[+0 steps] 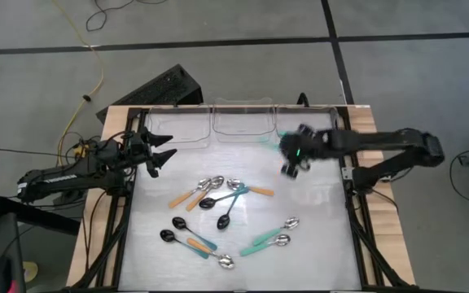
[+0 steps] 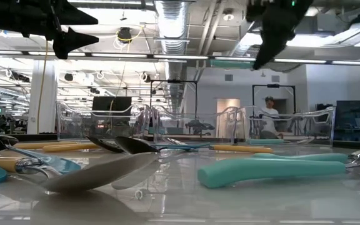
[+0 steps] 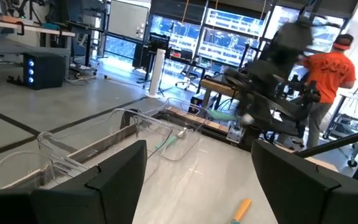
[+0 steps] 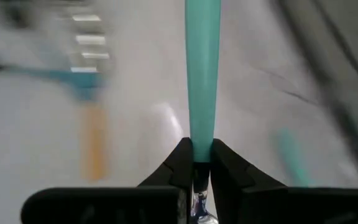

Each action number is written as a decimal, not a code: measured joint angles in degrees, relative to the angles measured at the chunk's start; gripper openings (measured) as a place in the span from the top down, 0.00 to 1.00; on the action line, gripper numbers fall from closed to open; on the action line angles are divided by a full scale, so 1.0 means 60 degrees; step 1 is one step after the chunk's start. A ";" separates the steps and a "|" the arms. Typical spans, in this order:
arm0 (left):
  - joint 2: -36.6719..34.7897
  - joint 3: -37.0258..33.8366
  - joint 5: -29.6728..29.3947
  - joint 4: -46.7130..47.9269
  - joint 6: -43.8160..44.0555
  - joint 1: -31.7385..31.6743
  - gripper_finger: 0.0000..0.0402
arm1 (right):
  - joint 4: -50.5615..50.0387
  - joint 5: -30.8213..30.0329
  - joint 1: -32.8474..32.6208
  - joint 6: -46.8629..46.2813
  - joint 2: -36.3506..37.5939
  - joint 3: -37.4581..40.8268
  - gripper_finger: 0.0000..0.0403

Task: Sort silverware by color (type)
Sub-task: Put the middle left light blue spoon into the top right transparent bin

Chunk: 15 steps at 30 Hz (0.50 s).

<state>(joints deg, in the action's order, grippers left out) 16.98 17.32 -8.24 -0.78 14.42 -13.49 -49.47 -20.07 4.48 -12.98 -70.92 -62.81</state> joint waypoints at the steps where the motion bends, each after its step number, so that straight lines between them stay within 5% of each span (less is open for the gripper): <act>1: -0.0001 0.0000 -0.0001 0.0000 -0.0001 -0.0002 0.31 | -0.0177 -0.0022 0.0489 -0.0004 0.0178 0.0000 0.86; 9: -0.0001 0.0000 -0.0025 0.0000 -0.0014 -0.0002 0.31 | -0.0874 0.0031 0.4085 0.1214 0.0723 0.0139 0.86; 15: -0.0001 0.0000 -0.0031 0.0004 -0.0023 -0.0001 0.31 | 0.0557 0.0675 0.5949 0.2924 0.0535 0.0852 0.86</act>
<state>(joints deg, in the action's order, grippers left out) 16.97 17.32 -8.43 -0.75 14.28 -13.49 -46.14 -16.02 40.17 4.56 -67.71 -57.69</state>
